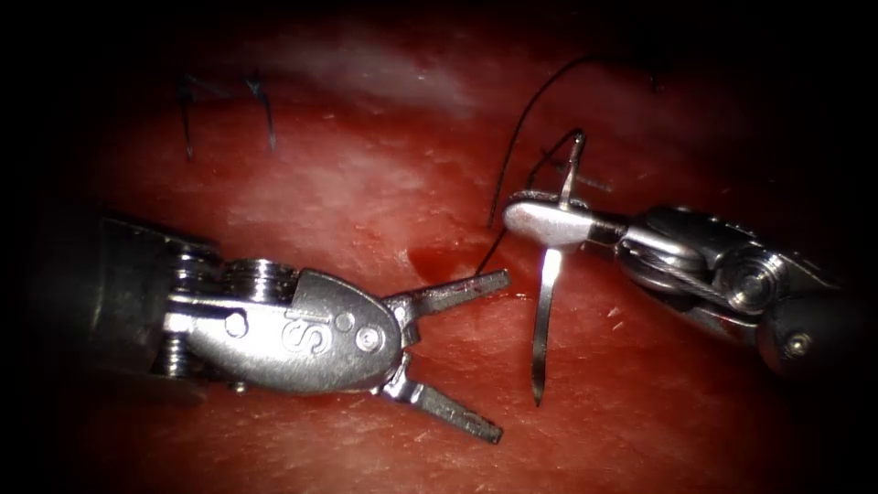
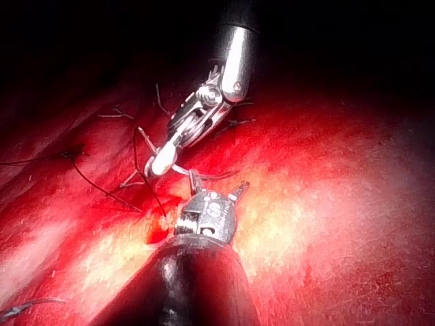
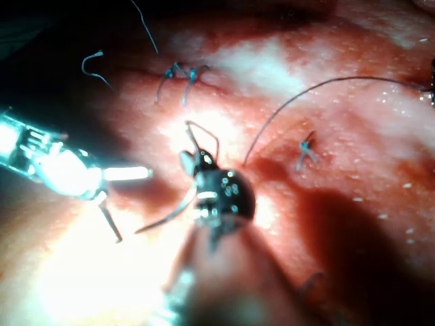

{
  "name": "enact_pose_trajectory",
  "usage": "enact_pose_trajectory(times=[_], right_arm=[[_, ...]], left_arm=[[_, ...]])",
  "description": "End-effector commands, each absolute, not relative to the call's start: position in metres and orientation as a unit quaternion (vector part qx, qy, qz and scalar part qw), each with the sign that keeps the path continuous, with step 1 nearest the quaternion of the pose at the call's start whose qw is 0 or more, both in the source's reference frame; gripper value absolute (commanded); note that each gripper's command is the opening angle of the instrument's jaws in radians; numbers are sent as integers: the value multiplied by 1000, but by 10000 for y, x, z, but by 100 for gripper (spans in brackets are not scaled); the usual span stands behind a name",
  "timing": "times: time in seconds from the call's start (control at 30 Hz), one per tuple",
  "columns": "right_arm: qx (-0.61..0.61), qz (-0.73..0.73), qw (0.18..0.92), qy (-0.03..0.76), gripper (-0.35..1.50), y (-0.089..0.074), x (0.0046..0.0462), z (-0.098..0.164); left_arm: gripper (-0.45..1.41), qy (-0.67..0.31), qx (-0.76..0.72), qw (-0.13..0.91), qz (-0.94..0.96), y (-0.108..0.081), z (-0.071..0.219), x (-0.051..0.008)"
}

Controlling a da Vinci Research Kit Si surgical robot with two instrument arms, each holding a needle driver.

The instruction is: Wound Closure

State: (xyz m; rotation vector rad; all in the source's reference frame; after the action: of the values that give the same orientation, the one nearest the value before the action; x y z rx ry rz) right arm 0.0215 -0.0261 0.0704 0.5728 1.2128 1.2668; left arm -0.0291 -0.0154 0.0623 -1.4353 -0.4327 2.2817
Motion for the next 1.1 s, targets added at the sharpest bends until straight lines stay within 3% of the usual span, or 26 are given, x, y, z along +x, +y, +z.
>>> enact_pose_trajectory(times=[0.03,0.17,0.27,0.53,1.1], right_arm=[[234,542,603,537,-35,-264,222,709],[210,521,601,569,-35,-260,225,709],[179,481,621,592,-35,-260,227,710],[98,386,678,617,-35,-263,226,708],[75,360,691,623,-35,-264,228,706]], left_arm=[[-13,-164,-508,208,820,-157,631,-292],[-25,-189,-484,208,829,-161,645,-279],[-45,-206,-462,203,839,-147,668,-271],[-45,-213,-409,197,865,-113,691,-295],[-45,-213,-305,156,915,-115,756,-305]])
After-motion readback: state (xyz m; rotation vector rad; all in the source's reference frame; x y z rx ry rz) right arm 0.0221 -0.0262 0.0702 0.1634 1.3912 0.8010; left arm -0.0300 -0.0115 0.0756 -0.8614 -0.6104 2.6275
